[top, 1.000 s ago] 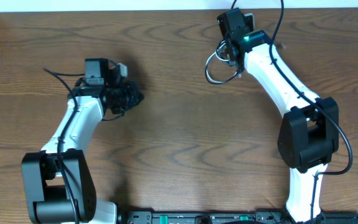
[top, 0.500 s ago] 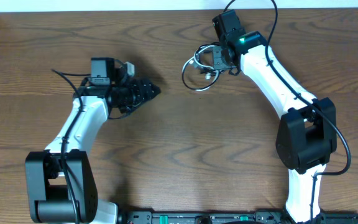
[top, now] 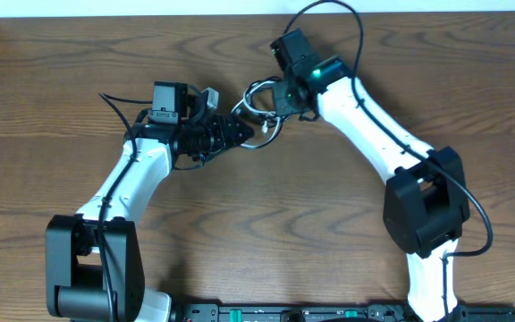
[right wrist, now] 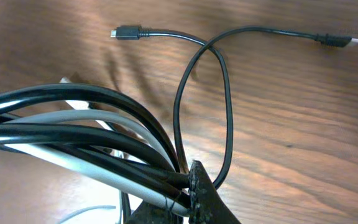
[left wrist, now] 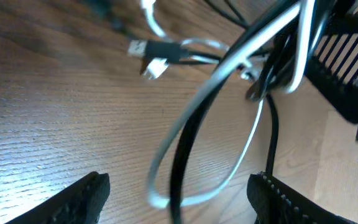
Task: Untangle cables
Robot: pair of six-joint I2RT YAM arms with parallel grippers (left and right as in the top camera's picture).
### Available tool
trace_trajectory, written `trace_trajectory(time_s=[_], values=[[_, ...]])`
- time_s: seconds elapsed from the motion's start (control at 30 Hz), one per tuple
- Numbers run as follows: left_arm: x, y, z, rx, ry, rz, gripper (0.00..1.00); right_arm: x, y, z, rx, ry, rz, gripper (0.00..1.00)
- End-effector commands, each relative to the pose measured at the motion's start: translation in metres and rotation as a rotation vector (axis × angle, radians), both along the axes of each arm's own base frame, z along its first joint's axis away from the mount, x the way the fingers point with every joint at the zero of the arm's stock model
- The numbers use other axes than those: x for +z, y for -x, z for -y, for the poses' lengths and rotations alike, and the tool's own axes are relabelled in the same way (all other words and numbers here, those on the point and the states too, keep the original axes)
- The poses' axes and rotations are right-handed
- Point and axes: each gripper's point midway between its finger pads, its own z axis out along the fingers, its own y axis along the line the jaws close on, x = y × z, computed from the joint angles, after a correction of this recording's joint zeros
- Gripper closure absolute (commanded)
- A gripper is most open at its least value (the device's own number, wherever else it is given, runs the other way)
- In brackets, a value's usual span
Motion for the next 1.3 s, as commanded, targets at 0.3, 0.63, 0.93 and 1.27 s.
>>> trace_trajectory(time_s=[0.3,0.63,0.93,1.27], values=[[-0.001,0.001,0.002,-0.004,-0.021,0.009,0.26,0.022,0.015,-0.030,-0.008,-0.143,-0.028,0.99],[-0.002,0.003,0.011,-0.026,-0.039,0.019,0.78,0.028,0.019,-0.050,0.040,-0.240,-0.047,0.99],[0.008,0.012,0.025,-0.146,0.028,0.070,0.93,0.024,0.009,-0.027,0.014,-0.103,0.017,0.99],[0.072,0.038,0.053,-0.364,0.447,0.134,0.93,0.021,-0.002,0.011,-0.051,0.068,0.071,0.99]])
